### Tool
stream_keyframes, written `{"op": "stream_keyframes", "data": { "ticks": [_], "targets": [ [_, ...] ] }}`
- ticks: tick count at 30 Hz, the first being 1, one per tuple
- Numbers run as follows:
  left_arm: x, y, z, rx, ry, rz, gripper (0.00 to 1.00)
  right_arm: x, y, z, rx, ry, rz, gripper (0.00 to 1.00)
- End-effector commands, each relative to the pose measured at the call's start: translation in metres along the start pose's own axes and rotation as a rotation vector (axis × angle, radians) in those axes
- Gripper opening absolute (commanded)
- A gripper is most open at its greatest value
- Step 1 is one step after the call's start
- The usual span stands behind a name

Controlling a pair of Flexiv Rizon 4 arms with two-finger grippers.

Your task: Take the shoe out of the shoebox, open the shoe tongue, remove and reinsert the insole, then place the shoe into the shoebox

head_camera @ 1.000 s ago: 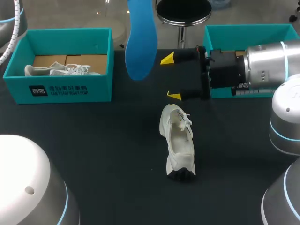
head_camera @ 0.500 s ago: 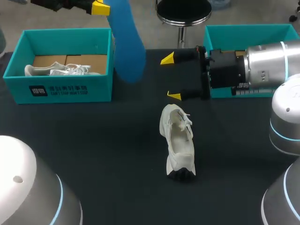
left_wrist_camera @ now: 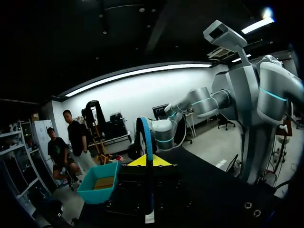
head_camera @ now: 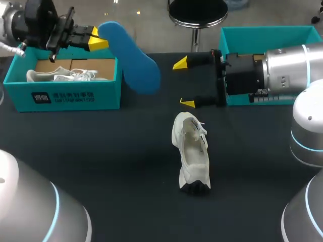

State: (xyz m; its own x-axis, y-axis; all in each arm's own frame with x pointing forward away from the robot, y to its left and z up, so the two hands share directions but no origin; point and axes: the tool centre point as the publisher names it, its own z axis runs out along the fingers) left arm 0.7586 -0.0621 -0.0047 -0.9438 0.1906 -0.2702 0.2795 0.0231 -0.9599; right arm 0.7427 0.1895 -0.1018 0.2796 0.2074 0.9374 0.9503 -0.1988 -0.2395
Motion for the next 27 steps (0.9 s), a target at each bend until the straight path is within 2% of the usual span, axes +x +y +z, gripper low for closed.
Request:
{"op": "stream_keyframes", "data": {
  "ticks": [1,25,26,27],
  "targets": [
    [0.010,0.002,0.001,-0.004,-0.118,-0.021,0.00,0.000,-0.001,0.002,-0.003,-0.003,0.001,1.00],
    [0.010,0.002,0.001,-0.004,-0.118,-0.021,0.00,0.000,-0.001,0.002,-0.003,-0.003,0.001,1.00],
    [0.010,-0.007,0.002,-0.049,-0.096,0.047,0.00,0.000,-0.001,0.002,-0.003,-0.003,0.001,1.00],
    [0.010,-0.014,0.002,-0.046,-0.087,0.110,0.00,0.000,-0.001,0.002,-0.003,-0.003,0.001,1.00]
  ]
}}
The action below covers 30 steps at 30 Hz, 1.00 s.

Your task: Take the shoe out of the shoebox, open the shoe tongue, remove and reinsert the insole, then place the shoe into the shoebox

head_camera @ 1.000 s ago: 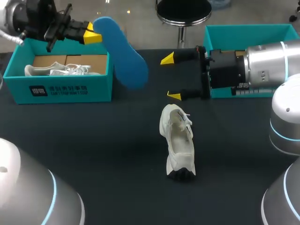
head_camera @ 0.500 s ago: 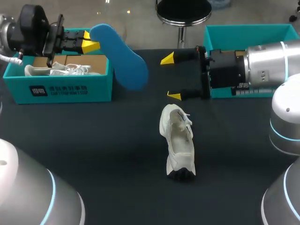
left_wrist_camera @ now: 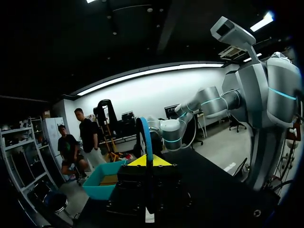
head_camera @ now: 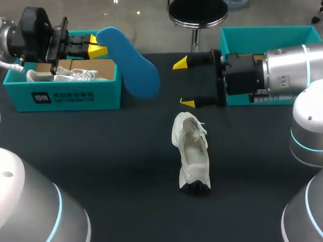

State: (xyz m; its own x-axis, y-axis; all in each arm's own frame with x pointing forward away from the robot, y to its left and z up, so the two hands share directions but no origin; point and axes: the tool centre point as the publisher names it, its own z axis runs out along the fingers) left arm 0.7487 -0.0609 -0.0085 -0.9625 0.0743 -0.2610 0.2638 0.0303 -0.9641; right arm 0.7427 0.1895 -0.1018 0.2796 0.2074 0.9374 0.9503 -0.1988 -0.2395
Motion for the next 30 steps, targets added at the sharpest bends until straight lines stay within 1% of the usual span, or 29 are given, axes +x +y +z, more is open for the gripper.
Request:
{"op": "stream_keyframes", "data": {
  "ticks": [1,2,3,4,6,7,8,10,11,13,14,16,22,30],
  "targets": [
    [0.002,-0.021,0.002,-0.078,0.084,0.199,0.00,0.000,-0.001,0.002,-0.003,-0.003,0.001,1.00],
    [0.004,-0.027,0.001,-0.097,0.088,0.273,0.00,0.000,-0.001,0.002,-0.003,-0.003,0.001,1.00],
    [0.005,-0.031,0.000,-0.086,0.108,0.311,0.00,0.000,-0.001,0.002,-0.003,-0.003,0.001,1.00],
    [0.008,-0.033,0.000,-0.133,0.150,0.374,0.00,0.000,-0.001,0.002,-0.003,-0.003,0.001,1.00],
    [0.013,-0.037,-0.001,-0.153,0.188,0.483,0.00,0.000,-0.001,0.002,-0.003,-0.003,0.001,1.00],
    [0.016,-0.037,-0.001,-0.178,0.208,0.527,0.00,0.000,-0.001,0.002,-0.003,-0.003,0.001,1.00],
    [0.018,-0.037,-0.002,-0.175,0.215,0.565,0.00,0.000,-0.001,0.002,-0.003,-0.003,0.001,1.00],
    [0.022,-0.036,-0.005,-0.217,0.241,0.632,0.00,0.000,-0.001,0.002,-0.003,-0.003,0.001,1.00],
    [0.024,-0.035,-0.006,-0.202,0.244,0.653,0.00,0.000,-0.001,0.002,-0.003,-0.003,0.001,1.00],
    [0.026,-0.033,-0.009,-0.249,0.267,0.709,0.00,0.000,-0.001,0.002,-0.003,-0.003,0.001,1.00],
    [0.027,-0.032,-0.009,-0.253,0.277,0.733,0.00,0.000,-0.001,0.002,-0.003,-0.003,0.001,1.00],
    [0.031,-0.033,-0.012,-0.290,0.281,0.795,0.00,0.000,-0.001,0.002,-0.003,-0.003,0.001,1.00],
    [0.038,-0.029,-0.015,-0.309,0.255,0.878,0.00,0.000,-0.001,0.002,-0.003,-0.003,0.001,1.00],
    [0.049,-0.017,-0.008,-0.288,0.239,0.909,0.00,0.000,-0.001,0.002,-0.003,-0.003,0.001,1.00]
  ]
}}
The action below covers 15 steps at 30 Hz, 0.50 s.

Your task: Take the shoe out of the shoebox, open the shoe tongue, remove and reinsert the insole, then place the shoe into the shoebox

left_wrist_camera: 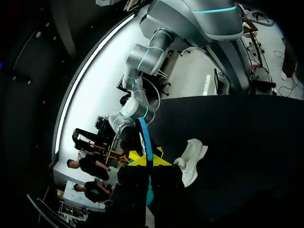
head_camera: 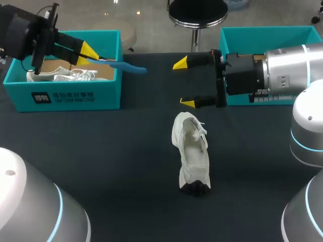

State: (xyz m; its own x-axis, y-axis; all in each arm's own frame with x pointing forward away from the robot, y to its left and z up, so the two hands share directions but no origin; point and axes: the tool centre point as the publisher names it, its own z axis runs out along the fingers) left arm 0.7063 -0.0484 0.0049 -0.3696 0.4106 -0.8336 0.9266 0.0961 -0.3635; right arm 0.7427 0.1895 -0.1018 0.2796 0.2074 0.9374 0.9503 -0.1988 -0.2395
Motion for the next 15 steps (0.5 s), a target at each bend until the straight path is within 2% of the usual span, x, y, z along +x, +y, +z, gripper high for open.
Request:
{"op": "stream_keyframes", "data": {
  "ticks": [1,10,15],
  "targets": [
    [0.012,-0.005,0.007,-0.011,-0.029,0.017,0.00,0.000,-0.001,0.002,-0.003,-0.003,0.001,1.00],
    [0.019,-0.004,0.018,-0.006,-0.040,0.033,0.00,0.000,-0.001,0.002,-0.003,-0.003,0.001,1.00],
    [0.017,-0.005,0.031,0.009,-0.039,0.066,0.00,0.000,-0.001,0.002,-0.003,-0.003,0.001,1.00]
  ]
}}
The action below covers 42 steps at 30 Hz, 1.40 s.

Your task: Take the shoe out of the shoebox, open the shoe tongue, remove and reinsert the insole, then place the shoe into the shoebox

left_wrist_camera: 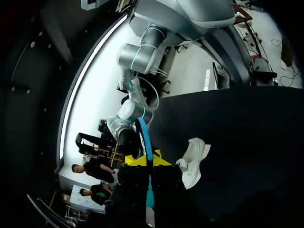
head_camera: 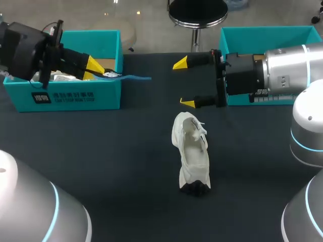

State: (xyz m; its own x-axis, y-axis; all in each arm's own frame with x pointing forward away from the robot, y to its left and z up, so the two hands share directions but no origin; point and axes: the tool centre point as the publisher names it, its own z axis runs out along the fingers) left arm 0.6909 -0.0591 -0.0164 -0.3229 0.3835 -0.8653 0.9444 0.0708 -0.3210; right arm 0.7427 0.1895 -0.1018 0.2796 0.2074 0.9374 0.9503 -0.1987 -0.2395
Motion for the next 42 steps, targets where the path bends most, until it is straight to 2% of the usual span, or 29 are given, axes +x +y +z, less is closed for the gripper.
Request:
{"op": "stream_keyframes", "data": {
  "ticks": [1,20,30,31,32,42],
  "targets": [
    [-0.002,0.003,0.014,0.006,-0.005,0.018,0.00,0.000,-0.001,0.002,-0.003,-0.003,0.001,1.00],
    [-0.013,-0.002,0.085,0.060,-0.028,0.108,0.00,0.000,-0.001,0.002,-0.003,-0.003,0.001,1.00],
    [-0.015,-0.006,0.094,0.043,-0.019,0.143,0.00,0.000,-0.001,0.002,-0.003,-0.003,0.001,1.00],
    [-0.015,-0.006,0.095,0.040,-0.019,0.145,0.00,0.000,-0.001,0.002,-0.003,-0.003,0.001,0.47],
    [-0.015,-0.006,0.095,0.037,-0.018,0.149,0.00,0.000,-0.001,0.002,-0.003,-0.003,0.001,0.00],
    [-0.013,-0.009,0.098,0.032,-0.016,0.154,0.00,0.000,-0.001,0.002,-0.003,-0.003,0.001,0.00]
  ]
}}
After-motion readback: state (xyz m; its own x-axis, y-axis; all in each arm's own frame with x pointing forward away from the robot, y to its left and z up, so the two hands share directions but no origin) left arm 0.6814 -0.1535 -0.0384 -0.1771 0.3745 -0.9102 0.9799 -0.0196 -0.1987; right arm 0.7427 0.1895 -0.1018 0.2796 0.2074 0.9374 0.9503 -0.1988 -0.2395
